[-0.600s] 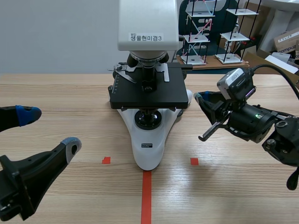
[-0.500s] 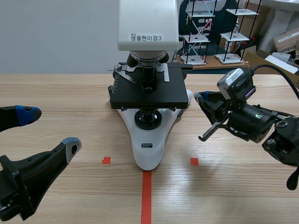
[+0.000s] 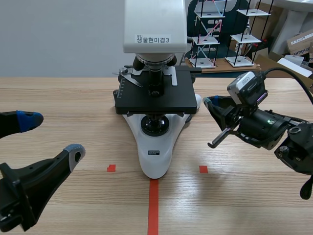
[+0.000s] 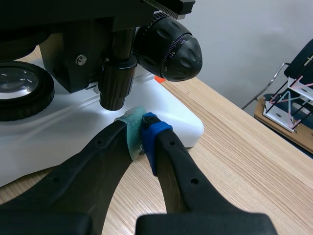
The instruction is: Return to the home posture
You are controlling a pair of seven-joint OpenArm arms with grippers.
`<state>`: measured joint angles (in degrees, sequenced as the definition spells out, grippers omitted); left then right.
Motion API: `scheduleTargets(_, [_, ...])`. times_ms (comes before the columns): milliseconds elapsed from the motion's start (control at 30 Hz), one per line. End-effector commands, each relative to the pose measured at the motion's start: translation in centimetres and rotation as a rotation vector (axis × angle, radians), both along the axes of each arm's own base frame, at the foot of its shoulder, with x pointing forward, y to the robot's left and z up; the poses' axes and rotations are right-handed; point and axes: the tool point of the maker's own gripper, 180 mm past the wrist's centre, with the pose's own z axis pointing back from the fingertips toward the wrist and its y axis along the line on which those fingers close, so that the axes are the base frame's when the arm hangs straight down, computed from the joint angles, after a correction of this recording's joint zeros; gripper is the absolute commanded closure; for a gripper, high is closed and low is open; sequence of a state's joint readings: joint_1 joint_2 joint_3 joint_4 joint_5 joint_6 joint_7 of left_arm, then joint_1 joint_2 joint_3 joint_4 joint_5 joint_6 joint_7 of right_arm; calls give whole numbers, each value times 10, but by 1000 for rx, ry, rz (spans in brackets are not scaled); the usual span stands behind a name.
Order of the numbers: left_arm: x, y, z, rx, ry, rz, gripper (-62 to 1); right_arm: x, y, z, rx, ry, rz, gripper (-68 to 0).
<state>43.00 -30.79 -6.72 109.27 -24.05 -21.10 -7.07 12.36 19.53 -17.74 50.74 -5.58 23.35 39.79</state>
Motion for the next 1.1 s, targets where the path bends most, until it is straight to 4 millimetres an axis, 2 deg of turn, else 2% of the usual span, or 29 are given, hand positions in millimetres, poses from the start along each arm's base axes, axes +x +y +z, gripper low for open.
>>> scheduleTargets(0, [2, -2, 9, -19, -27, 1, -596, 6, -1, 16, 17, -45, 3, -4])
scheduleTargets(200, [2, -2, 9, -19, -28, 1, -596, 6, -1, 15, 17, -43, 4, -4])
scheduleTargets(333, [2, -2, 9, -19, -28, 1, -596, -6, 0, 9, 36, -34, 8, -19])
scheduleTargets(533, [2, -2, 9, -19, -28, 1, -596, -38, -12, 14, 69, -51, -31, -264])
scheduleTargets(667, [2, -2, 9, -19, -28, 1, -596, -67, -15, 20, 74, -56, -45, -360])
scheduleTargets(833, [2, -2, 9, -19, -28, 1, -596, -106, -14, 22, 74, -34, -43, -514])
scheduleTargets(900, [2, -2, 9, -19, -28, 1, -596, -121, -13, 22, 74, -17, -38, -560])
scheduleTargets(1067, [2, -2, 9, -19, -28, 1, -596, -155, -10, 13, 37, 73, -41, -571])
